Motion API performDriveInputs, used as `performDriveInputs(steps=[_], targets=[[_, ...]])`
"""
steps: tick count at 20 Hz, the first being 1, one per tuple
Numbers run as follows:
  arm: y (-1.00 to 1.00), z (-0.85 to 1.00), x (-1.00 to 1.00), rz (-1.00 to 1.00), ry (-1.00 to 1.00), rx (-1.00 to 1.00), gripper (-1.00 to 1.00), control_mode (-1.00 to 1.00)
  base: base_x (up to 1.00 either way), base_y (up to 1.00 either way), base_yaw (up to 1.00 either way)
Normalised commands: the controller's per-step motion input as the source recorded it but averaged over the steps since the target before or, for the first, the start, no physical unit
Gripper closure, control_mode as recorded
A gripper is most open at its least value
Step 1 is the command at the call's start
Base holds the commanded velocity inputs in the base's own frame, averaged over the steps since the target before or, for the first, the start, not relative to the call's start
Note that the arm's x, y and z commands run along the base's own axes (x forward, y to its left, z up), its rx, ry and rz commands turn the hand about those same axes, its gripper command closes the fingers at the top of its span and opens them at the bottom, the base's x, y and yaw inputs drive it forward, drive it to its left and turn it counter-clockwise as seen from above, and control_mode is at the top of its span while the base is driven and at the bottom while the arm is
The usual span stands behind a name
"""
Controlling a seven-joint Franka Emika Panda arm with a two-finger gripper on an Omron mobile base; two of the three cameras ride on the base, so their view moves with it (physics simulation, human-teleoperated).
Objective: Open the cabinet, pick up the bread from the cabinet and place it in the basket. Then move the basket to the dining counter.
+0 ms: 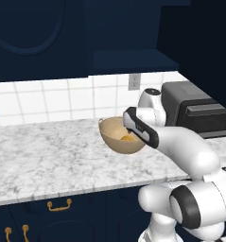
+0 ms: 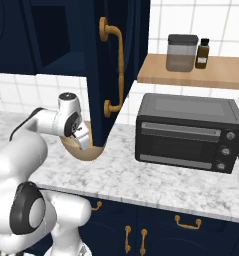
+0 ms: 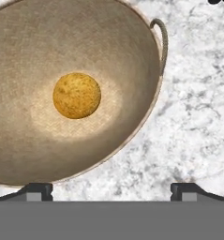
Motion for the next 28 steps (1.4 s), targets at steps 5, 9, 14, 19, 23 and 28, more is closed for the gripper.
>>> performDriveInputs(steps=[5,9,14,19,23,28], targets=[[-0.03,-0.15,0.22,-0.04,0.04,0.00,-1.00,-1.00,0.00,0.00,0.00],[-0.06,-0.07,0.32,-0.05,0.00,0.02,-1.00,-1.00,0.00,0.00,0.00],[0.00,-0.25,0.04,-0.03,0.01,0.03,-1.00,-1.00,0.00,0.00,0.00],[0.00,-0.11,-0.31,-0.04,0.00,0.06,-1.00,-1.00,0.00,0.00,0.00],[0.00,-0.32,-0.04,-0.07,0.01,0.01,-1.00,-1.00,0.00,0.00,0.00],[0.00,-0.33,0.26,-0.09,0.04,0.00,-1.00,-1.00,0.00,0.00,0.00]])
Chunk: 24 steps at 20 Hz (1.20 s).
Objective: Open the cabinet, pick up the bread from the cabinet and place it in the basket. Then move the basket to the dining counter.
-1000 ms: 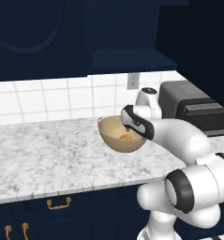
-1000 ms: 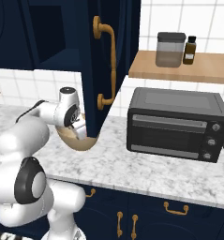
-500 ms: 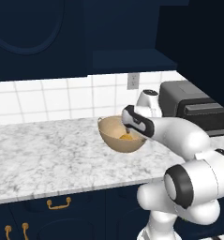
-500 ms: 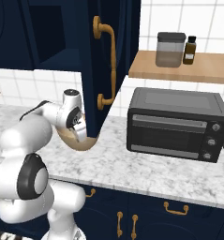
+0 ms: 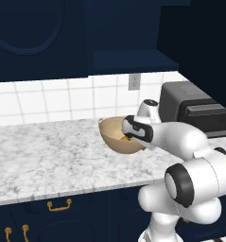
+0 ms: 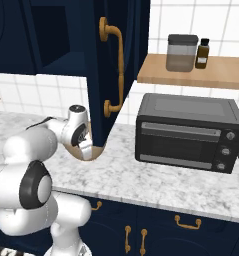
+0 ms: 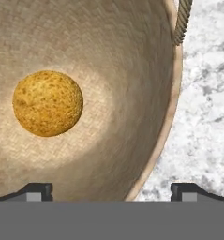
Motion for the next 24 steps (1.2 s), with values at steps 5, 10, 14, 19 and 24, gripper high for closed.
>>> performDriveInputs(steps=[5,10,14,19,24], targets=[[0.00,-0.06,0.48,-0.07,0.01,0.00,-1.00,-1.00,0.00,0.00,0.00],[0.05,-0.24,0.30,-0.06,0.00,0.00,1.00,-1.00,0.00,0.00,0.00],[0.25,-0.17,0.01,0.00,-0.03,0.00,1.00,-1.00,0.00,0.00,0.00],[0.02,0.05,-0.20,0.00,-0.05,0.00,1.00,-1.00,0.00,0.00,0.00],[0.13,0.73,-0.74,0.16,-0.11,-0.01,1.00,-1.00,0.00,0.00,0.00]])
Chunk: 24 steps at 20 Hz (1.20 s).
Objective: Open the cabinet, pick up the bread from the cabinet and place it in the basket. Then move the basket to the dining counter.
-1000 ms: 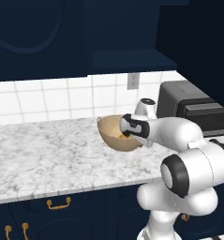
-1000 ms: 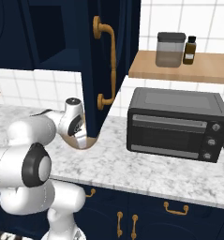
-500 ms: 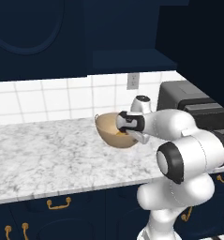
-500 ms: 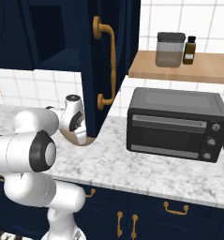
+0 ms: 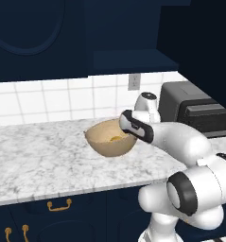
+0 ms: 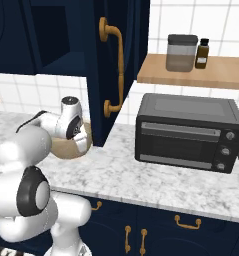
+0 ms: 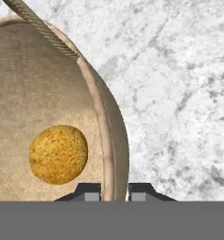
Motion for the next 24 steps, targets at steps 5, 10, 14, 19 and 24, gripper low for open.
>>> performDriveInputs(steps=[5,10,14,19,24], targets=[[0.30,0.73,-0.79,0.21,-0.01,-0.04,1.00,-1.00,0.00,0.00,0.00],[0.12,0.68,-0.67,0.10,0.00,-0.03,1.00,-1.00,0.00,0.00,0.00],[0.03,0.66,-0.64,0.00,0.00,0.00,1.00,-1.00,0.00,0.00,0.00],[-0.32,0.46,-0.49,0.00,-0.10,0.00,1.00,-1.00,0.00,0.00,0.00],[-0.45,0.32,-0.50,-0.03,-0.19,0.00,1.00,-1.00,0.00,0.00,0.00]])
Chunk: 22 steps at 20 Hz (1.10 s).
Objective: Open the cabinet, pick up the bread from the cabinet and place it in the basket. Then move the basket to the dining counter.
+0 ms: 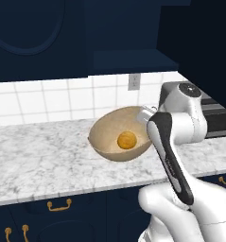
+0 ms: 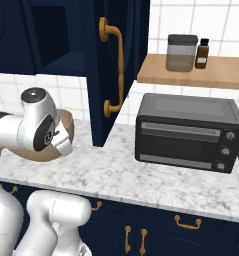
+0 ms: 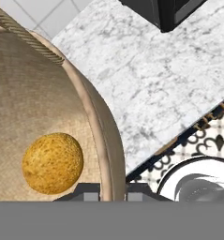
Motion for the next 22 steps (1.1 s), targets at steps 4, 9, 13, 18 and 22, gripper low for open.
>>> performDriveInputs(steps=[4,9,13,18,22], targets=[[-0.35,0.16,-0.34,-0.01,-0.16,-0.01,1.00,-1.00,0.00,0.00,0.00],[0.04,0.06,-0.13,0.00,-0.08,0.00,1.00,1.00,-0.20,0.18,0.00],[0.00,0.00,0.00,0.00,0.00,0.00,1.00,1.00,-0.42,0.76,0.12],[0.00,0.00,0.00,0.00,0.00,0.00,1.00,1.00,-0.39,0.95,0.60],[0.00,0.00,0.00,0.00,0.00,0.00,1.00,1.00,-0.18,0.64,0.83]])
